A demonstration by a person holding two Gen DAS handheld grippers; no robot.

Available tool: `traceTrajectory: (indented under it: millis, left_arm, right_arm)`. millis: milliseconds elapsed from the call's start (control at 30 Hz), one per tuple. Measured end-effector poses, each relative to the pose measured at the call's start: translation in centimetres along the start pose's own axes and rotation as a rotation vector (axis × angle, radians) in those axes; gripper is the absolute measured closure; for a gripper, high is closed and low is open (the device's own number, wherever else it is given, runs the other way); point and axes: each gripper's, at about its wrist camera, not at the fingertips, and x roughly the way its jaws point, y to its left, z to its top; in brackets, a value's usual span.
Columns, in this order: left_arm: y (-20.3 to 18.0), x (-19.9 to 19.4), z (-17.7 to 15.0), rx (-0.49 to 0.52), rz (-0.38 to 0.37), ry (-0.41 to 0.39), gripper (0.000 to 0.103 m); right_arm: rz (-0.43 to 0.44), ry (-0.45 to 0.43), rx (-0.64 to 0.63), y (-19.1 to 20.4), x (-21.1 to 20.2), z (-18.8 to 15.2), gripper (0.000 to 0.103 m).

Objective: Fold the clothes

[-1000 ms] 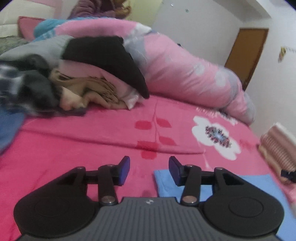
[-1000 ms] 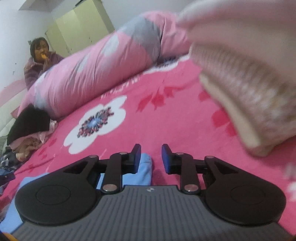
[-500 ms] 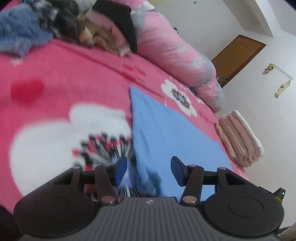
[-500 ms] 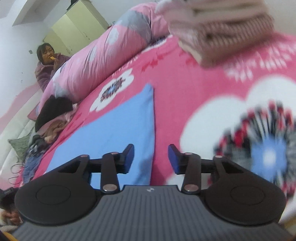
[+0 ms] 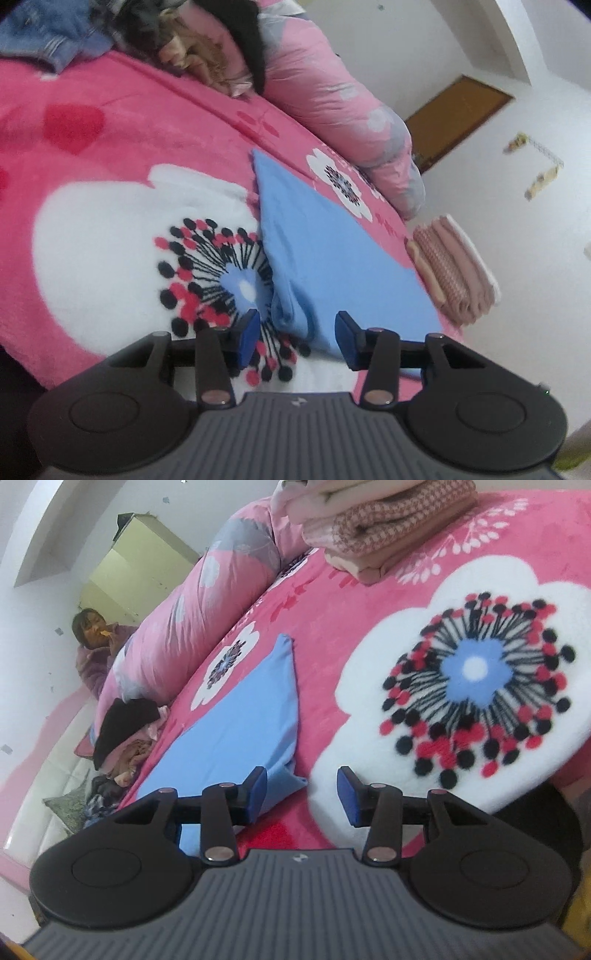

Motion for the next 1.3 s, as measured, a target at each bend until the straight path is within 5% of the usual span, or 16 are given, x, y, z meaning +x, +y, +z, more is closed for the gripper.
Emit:
traceTrajectory:
  millis: [233,300,333,433,600,867,967,1000,1067,1300]
  left_arm:
    - [-0.2,-0.6,-1.1,0.004,0.004,-0.019,0.058]
    - [0.1,-0.7,-1.3,-0.004,0.001,-0.024,0.060]
    - [0.2,-0.7,-1.4,-0.008,0.001,-0.026,0.061]
    - [0.4,-0.9,-1.3,-0.016,-0.004,-0.028,0.062]
    - [0.3,-1.0,-1.2,0.010,0.004,-0.028,0.062]
    - [-3.5,0.5,-0.6,0.387,0.144,-0.001,0.062]
    - [-4.2,1.3,-0.5,0.497,0.170,0.009,0.071]
    - [-4.4,1.5,-0.6,0.537,0.180,0.013,0.084]
    - [-5.0,1.5,-0.7,0.611,0.179,0.013,0.099]
    - [-6.8,-2.6,1.3,0.806,0.124,0.000,0.100]
  right_arm:
    - [0.057,0.033,0.079,0.2,2.0,0.2,0.062]
    - [0.054,0.022,0.097,0.2,2.2,0.3,0.081]
    - [0.051,0.015,0.106,0.2,2.3,0.3,0.100]
    - [0.061,-0.031,0.089,0.4,1.5,0.3,0.100]
    - [0.063,0.009,0.156,-1.1,2.5,-0.4,0.097]
    - [0.063,0.019,0.181,-1.1,2.9,-0.3,0.096]
    - [0.056,0.018,0.184,-1.1,3.0,-0.5,0.096]
    - [0.055,0.017,0.187,-1.2,3.0,-0.5,0.096]
    - [0.053,0.016,0.191,-1.2,3.1,-0.5,0.096]
    - [0.036,0.017,0.179,-1.0,3.4,-0.4,0.097]
